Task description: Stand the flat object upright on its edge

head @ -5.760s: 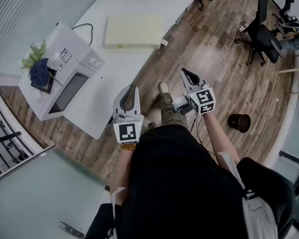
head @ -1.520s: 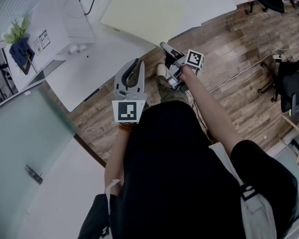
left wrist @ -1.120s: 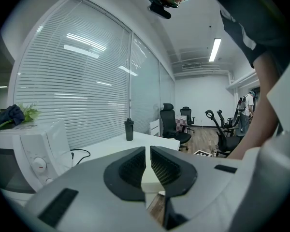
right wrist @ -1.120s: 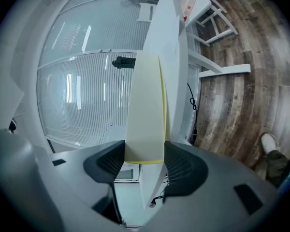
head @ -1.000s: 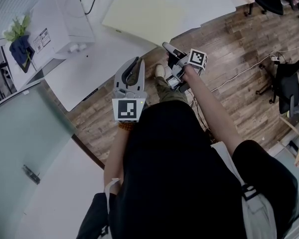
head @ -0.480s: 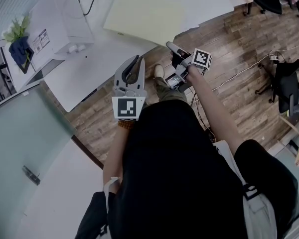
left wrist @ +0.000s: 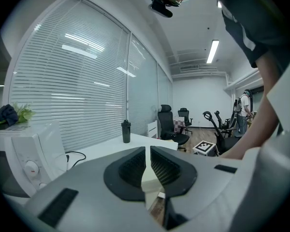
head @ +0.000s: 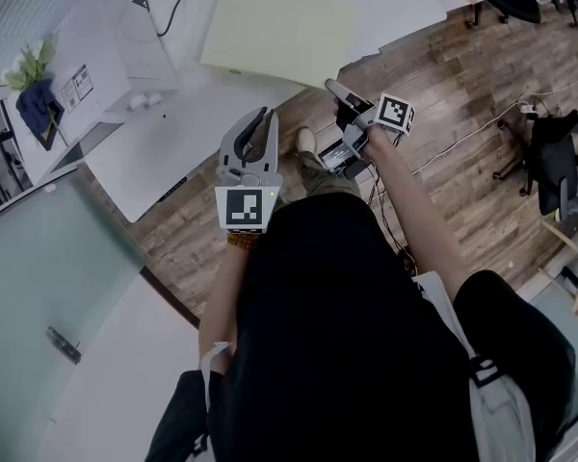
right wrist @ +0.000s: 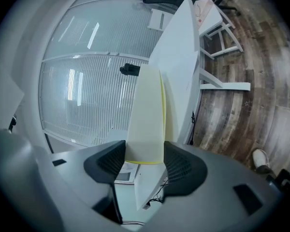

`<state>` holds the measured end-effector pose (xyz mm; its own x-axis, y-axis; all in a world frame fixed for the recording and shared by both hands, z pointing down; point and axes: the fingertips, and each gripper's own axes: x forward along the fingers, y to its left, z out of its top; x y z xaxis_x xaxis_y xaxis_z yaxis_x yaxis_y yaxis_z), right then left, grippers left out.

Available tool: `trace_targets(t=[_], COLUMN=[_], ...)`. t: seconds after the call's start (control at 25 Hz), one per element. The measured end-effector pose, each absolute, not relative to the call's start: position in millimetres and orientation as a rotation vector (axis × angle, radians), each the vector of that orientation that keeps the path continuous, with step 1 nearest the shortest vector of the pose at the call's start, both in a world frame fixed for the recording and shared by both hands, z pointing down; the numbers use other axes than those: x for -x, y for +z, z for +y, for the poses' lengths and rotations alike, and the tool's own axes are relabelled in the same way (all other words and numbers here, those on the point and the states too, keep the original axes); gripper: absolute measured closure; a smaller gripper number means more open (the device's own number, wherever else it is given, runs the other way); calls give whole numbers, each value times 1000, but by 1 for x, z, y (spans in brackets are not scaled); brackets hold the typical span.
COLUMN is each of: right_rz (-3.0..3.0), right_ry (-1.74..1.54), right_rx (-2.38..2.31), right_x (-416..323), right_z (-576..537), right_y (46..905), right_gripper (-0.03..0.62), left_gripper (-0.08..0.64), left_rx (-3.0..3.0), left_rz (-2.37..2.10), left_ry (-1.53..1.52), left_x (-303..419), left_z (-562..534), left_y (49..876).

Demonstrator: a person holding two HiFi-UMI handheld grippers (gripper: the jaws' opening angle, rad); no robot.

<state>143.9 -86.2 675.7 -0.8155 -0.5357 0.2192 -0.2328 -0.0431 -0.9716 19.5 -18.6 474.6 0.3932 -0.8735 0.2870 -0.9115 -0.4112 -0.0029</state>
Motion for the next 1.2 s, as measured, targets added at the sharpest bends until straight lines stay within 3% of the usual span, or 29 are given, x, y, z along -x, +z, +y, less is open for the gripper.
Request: trace_targets(t=[1.2], right_rz=[2141], right_ry=[-1693], right_rx=[1143], right_x=[-171], right_z=[-137], right_y=[599], right_gripper=[366], left_gripper=[525], left_rx=[-2592], left_rz=[-1601], left_ry=[204], left_x=[22], left_z=[-66], left_y=[427])
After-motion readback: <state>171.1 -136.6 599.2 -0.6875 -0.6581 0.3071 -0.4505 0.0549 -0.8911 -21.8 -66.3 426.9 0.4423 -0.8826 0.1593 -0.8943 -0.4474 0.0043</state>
